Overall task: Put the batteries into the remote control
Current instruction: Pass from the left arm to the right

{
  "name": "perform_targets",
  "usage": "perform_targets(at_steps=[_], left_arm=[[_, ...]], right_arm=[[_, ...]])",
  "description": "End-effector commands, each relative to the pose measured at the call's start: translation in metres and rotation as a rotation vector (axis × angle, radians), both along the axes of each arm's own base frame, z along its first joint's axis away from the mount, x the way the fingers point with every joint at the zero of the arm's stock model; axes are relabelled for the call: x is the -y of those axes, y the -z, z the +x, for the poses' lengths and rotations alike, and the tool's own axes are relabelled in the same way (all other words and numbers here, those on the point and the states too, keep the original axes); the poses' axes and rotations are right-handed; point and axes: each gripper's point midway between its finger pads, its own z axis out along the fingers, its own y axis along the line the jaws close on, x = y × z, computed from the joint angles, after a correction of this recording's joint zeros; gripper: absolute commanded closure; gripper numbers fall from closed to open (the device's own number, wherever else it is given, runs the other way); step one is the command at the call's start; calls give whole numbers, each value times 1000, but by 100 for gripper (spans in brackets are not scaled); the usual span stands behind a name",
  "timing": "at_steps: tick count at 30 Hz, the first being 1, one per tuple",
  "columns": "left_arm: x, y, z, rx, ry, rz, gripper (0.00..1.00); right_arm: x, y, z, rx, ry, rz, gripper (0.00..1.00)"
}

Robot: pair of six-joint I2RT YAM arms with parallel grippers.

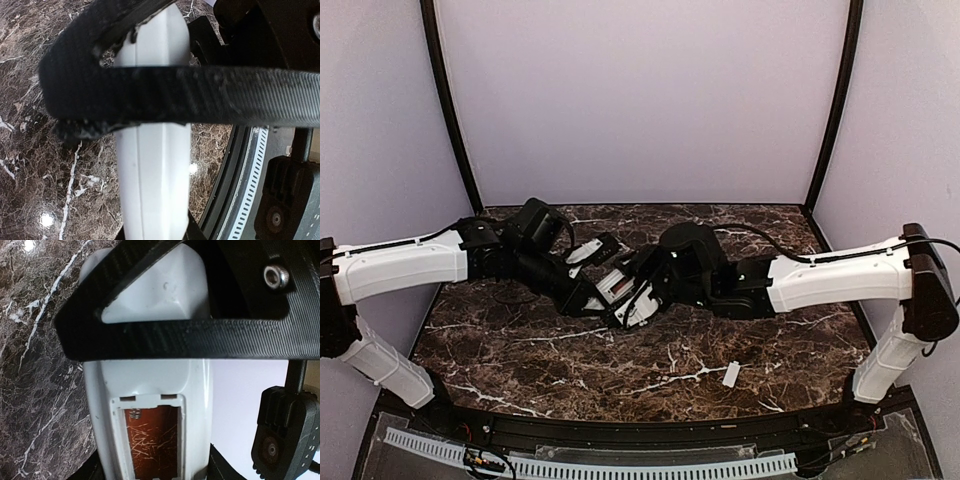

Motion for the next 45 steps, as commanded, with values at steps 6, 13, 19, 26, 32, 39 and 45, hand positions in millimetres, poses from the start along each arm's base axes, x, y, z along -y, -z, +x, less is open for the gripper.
perform_targets(at_steps=[6, 13, 19, 26, 32, 39, 45], left_arm=[[9, -19, -6, 4, 60, -69, 100], [9, -15, -2, -2, 43, -51, 100], [10, -16, 1, 6, 34, -53, 100], [10, -15, 3, 9, 29, -44, 100], [10, -17, 2, 8, 31, -51, 100], [6, -19, 9, 41, 9, -17, 35], [-9, -30, 22, 149, -37, 23, 1]], right_arm=[[-6, 2, 12, 7, 91, 28, 59], [-10, 1, 11, 12, 92, 36, 56], [-10, 4, 7, -6, 97, 34, 38], [-10, 5, 2, -29, 94, 33, 46], [-8, 8, -1, -66, 103, 23, 77], [13, 22, -11, -274, 201, 15, 85], [63, 86, -46, -680, 377, -113, 87]])
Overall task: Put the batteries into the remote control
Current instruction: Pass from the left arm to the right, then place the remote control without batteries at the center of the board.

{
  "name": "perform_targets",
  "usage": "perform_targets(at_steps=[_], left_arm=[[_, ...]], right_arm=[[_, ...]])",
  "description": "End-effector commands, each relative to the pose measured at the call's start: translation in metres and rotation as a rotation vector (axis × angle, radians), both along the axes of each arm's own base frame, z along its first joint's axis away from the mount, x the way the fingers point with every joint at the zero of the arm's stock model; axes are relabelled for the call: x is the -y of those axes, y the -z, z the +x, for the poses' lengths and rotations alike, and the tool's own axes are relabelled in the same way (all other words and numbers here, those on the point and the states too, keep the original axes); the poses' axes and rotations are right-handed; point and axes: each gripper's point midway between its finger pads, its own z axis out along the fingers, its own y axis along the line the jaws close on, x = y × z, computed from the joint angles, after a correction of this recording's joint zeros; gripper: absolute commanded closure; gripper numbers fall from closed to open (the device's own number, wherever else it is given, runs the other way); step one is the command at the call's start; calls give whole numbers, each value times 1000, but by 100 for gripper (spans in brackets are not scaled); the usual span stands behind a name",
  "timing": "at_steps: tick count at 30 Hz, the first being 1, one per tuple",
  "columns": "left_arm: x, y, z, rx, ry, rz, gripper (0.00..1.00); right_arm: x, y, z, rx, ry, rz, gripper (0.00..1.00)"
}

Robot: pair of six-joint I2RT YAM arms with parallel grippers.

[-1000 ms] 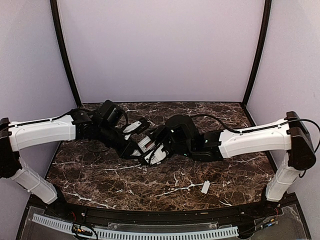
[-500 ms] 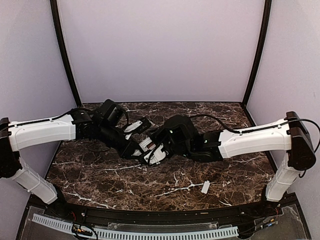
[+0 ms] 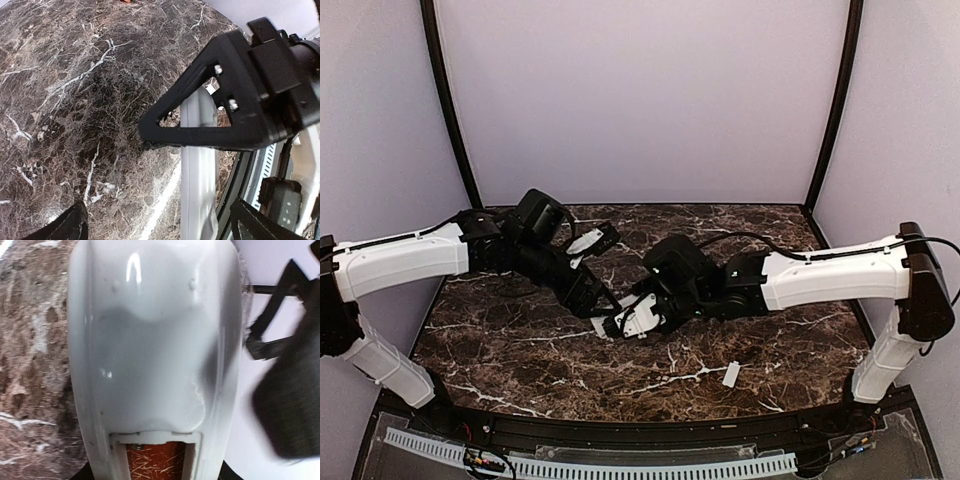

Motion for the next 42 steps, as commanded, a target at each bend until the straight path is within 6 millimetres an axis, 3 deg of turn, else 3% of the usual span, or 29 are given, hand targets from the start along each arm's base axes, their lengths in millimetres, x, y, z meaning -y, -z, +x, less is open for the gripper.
perform_targets(at_steps=[1, 4, 9, 18, 20, 24, 30, 34, 37, 38, 40, 42], left_arm=[[-12, -25, 8, 115, -22, 3, 1], [-22, -26, 19, 141, -64, 24, 1], [-41, -11, 42, 137, -168, 109, 1], [-57, -10, 56, 160, -237, 138, 1], [-59, -10, 57, 164, -240, 143, 1], [-60, -9, 58, 167, -240, 148, 1], [-62, -10, 59, 182, -235, 152, 1], [-62, -10, 59, 183, -234, 153, 1], [-63, -10, 58, 184, -235, 153, 1], [-63, -11, 58, 187, -234, 152, 1], [-63, -11, 58, 187, -233, 150, 1], [-63, -11, 59, 189, -234, 149, 1]], right_arm=[[47, 45, -34, -385, 183, -70, 87], [63, 69, -50, -557, 262, -106, 86], [63, 98, -50, -736, 432, -108, 79], [68, 144, -42, -789, 608, -236, 72], [68, 149, -43, -799, 614, -256, 68], [66, 151, -44, -815, 613, -271, 49], [66, 150, -40, -796, 620, -280, 35], [61, 143, -37, -791, 613, -252, 28], [51, 123, -33, -782, 587, -191, 23], [44, 111, -32, -782, 566, -152, 21], [30, 80, -27, -771, 517, -45, 3], [16, 40, -19, -758, 463, 107, 2]])
